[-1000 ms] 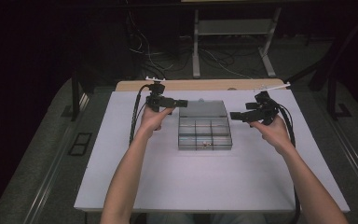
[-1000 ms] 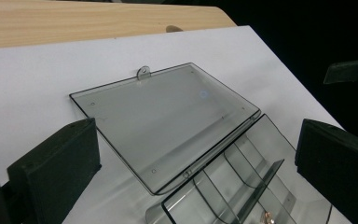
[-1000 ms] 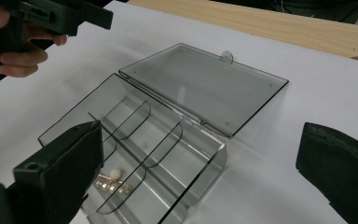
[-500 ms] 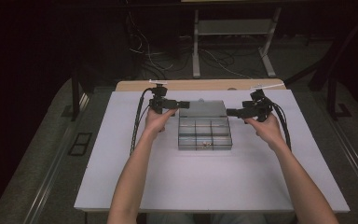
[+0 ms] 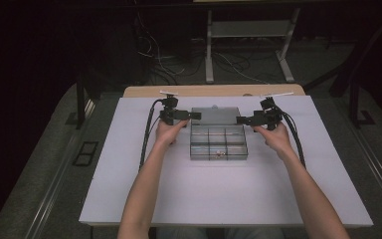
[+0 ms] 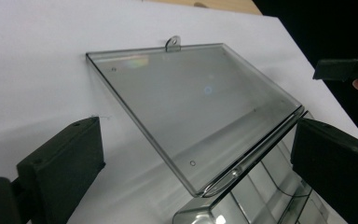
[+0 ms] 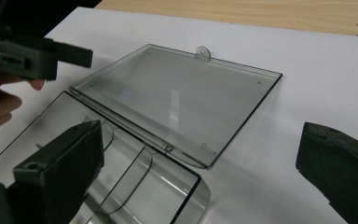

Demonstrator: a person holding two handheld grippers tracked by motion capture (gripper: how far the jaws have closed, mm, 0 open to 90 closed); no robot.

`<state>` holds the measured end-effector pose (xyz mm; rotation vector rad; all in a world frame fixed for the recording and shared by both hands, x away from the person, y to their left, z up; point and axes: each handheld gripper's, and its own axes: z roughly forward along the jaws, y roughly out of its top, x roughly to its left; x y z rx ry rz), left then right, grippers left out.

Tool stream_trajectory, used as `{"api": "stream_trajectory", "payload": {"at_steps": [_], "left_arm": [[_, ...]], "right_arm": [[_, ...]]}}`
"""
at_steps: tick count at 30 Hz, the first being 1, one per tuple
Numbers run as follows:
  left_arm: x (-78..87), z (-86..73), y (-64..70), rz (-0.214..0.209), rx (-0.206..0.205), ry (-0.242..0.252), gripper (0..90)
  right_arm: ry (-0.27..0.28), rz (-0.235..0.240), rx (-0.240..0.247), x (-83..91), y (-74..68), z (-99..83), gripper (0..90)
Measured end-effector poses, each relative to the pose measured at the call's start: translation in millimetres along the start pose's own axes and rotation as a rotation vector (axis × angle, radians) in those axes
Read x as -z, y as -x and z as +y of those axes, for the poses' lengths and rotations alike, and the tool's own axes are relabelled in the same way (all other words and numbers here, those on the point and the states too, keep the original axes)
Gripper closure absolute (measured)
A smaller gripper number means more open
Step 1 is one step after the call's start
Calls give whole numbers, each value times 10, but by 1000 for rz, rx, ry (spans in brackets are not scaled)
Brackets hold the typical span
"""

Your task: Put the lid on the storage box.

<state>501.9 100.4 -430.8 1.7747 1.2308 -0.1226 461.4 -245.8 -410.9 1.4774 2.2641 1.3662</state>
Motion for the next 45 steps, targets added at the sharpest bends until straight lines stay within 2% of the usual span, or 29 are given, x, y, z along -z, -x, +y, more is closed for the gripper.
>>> {"api": "stream_trajectory", "payload": {"at_steps": [4,9,10,12,15,16,19,21,28,34,39,45], "left_arm": [[-43,-24,-12,-3,9,-19,43],[-66,-49,-34,-5,35,-14,92],[-64,-56,-42,-2,41,-13,110],[-64,-65,-61,2,56,-16,137],[-70,-79,-68,47,55,-33,220],[-69,-83,-75,49,57,-39,235],[-65,-96,-91,38,80,-36,306],[-73,-105,-95,22,92,-32,346],[-104,-115,-100,-26,110,-33,455],[-116,-136,-135,-44,136,-10,504],[-109,-141,-145,-50,143,-3,525],[-73,-148,-150,-54,160,38,607]], "right_arm": [[6,-7,-13,-78,-1,-7,6],[0,-22,-34,-165,9,-36,7],[-3,-26,-38,-184,10,-42,23],[-4,-29,-47,-204,17,-55,138],[4,-36,-68,-226,26,-60,154],[2,-47,-66,-230,27,-61,164],[-5,-73,-69,-246,30,-68,176],[-7,-89,-78,-250,42,-74,239],[-9,-104,-104,-249,89,-83,294],[-4,-100,-106,-264,114,-82,340],[-22,-96,-101,-307,118,-98,360],[1,-58,-144,-331,158,-109,390]]}}
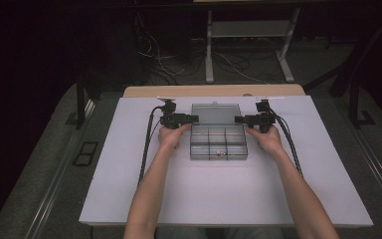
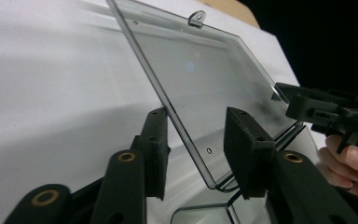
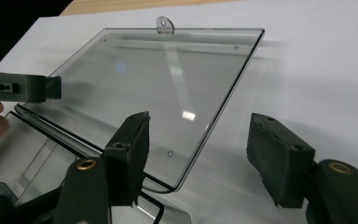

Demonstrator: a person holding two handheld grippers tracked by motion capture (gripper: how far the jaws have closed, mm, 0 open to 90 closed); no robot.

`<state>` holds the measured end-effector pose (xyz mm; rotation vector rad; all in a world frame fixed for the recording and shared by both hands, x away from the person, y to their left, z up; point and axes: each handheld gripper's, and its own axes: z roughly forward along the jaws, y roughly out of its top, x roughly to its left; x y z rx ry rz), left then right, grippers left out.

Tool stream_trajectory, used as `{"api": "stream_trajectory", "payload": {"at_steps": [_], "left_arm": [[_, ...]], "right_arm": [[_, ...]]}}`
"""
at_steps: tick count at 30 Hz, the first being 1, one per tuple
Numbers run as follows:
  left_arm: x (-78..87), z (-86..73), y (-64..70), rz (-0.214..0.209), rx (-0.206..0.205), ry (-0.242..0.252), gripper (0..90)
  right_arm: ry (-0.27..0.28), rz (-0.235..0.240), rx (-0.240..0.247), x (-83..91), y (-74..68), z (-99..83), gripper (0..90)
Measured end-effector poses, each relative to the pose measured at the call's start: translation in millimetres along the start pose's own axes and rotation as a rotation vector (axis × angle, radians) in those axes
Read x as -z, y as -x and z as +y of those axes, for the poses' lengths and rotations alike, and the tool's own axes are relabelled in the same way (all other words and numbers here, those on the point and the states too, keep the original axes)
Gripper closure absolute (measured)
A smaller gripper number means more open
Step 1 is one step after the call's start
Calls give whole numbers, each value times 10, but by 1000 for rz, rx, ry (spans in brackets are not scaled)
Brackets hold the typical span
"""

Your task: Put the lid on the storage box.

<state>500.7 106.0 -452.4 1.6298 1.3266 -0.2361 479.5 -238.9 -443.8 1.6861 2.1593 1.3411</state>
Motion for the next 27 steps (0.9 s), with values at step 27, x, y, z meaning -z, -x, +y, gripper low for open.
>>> {"api": "stream_trajectory", "payload": {"at_steps": [27], "left_arm": [[169,-41,22,-75,-81,122,814]], "right_arm": [[14,103,84,94,-53,45,669]]}}
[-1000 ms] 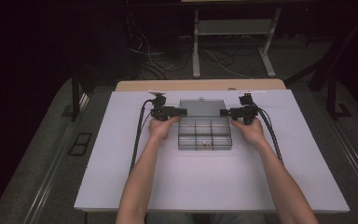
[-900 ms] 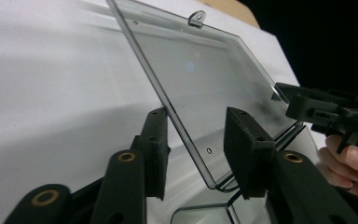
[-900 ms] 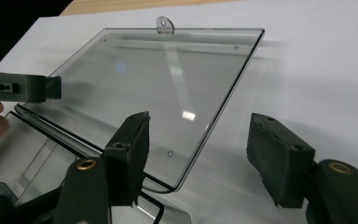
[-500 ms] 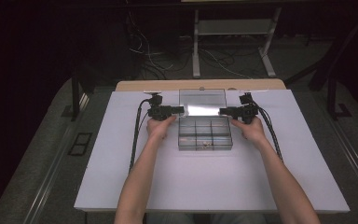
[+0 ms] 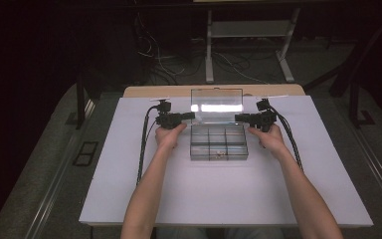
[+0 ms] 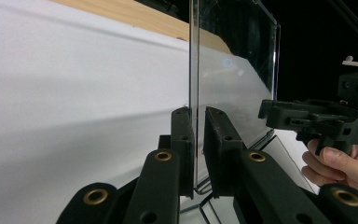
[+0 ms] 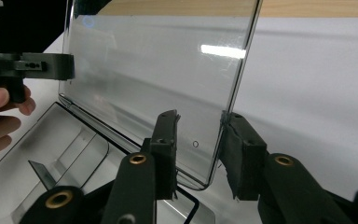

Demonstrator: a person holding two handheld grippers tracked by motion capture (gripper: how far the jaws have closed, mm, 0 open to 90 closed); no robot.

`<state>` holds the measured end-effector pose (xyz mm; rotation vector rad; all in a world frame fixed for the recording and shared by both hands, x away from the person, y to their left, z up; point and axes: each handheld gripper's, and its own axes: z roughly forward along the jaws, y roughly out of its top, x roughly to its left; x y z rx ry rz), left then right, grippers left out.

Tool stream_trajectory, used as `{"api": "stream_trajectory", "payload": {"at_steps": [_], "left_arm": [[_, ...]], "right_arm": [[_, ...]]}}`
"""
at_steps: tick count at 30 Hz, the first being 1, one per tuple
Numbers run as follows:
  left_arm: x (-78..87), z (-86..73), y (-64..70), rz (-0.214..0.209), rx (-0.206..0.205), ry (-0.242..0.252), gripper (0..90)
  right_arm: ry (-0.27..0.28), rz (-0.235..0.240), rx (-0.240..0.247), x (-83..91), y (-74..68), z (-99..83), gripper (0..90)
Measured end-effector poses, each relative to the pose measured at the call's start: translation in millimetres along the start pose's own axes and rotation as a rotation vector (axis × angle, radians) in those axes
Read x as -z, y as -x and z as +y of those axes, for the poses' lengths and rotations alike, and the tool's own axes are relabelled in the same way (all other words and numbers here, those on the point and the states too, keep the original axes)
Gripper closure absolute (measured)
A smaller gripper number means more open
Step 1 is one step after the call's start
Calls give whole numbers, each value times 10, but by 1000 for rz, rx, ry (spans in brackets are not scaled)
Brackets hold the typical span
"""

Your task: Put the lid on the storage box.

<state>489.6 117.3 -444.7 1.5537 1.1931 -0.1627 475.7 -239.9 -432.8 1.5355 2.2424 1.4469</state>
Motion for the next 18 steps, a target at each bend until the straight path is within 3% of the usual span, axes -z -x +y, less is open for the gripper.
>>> {"api": "stream_trajectory", "payload": {"at_steps": [18], "left_arm": [[-40,70,10,4,-16,-10,760]], "right_arm": [[6,14,-12,8,23,-5,690]]}}
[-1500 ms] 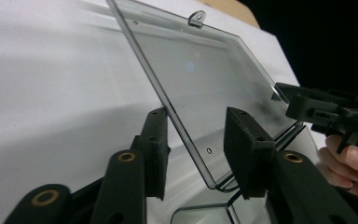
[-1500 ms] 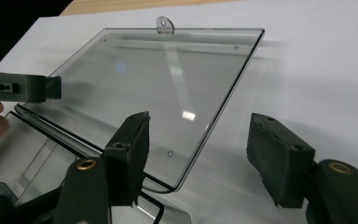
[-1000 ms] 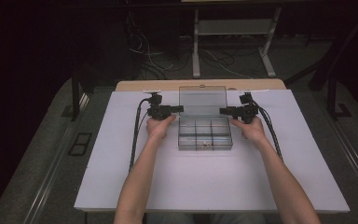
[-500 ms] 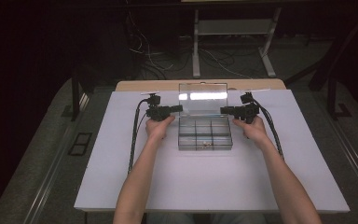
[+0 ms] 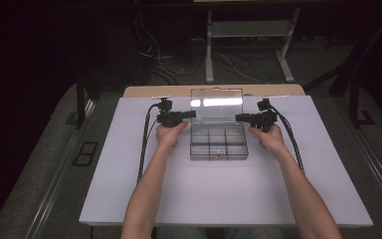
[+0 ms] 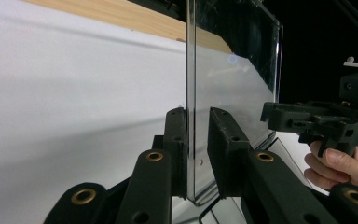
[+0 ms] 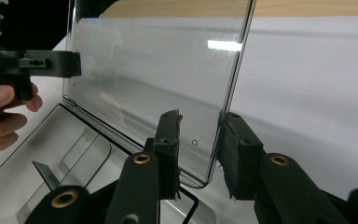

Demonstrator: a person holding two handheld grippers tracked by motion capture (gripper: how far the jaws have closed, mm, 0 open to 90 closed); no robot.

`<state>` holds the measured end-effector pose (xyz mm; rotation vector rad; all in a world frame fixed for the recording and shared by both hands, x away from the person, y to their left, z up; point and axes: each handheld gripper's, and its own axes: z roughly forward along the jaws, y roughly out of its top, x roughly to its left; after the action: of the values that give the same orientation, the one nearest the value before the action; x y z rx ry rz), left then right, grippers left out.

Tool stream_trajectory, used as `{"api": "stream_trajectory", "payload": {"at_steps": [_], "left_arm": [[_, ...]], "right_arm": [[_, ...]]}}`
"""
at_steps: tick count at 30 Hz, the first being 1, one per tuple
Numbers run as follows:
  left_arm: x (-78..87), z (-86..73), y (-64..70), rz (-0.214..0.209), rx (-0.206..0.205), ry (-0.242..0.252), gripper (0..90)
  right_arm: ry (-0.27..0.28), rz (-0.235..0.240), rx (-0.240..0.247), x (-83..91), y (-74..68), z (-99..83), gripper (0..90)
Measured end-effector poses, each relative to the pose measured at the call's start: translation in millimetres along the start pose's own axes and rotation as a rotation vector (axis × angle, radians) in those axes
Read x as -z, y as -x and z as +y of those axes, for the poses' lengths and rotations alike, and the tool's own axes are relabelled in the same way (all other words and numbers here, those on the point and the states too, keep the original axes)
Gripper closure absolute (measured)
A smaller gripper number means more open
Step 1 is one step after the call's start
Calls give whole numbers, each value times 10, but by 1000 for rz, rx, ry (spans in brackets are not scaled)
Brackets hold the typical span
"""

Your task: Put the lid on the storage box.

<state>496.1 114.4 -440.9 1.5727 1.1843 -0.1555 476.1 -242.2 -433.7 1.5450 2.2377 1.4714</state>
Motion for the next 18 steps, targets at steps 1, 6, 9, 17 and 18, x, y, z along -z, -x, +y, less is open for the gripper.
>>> {"api": "stream_trajectory", "payload": {"at_steps": [1,6,9,17,18], "left_arm": [[-1,12,-2,-3,0,6,756],[-12,154,29,10,-14,11,753],[-36,194,25,7,-19,7,754],[-33,190,25,-7,-24,15,778],[-30,192,27,-8,-30,14,780]], "right_arm": [[0,1,0,0,3,-1,690],[-2,1,6,2,0,2,690],[-5,-4,17,7,-6,5,691],[-10,-8,15,13,-16,15,693],[-12,-6,13,13,-14,17,691]]}}
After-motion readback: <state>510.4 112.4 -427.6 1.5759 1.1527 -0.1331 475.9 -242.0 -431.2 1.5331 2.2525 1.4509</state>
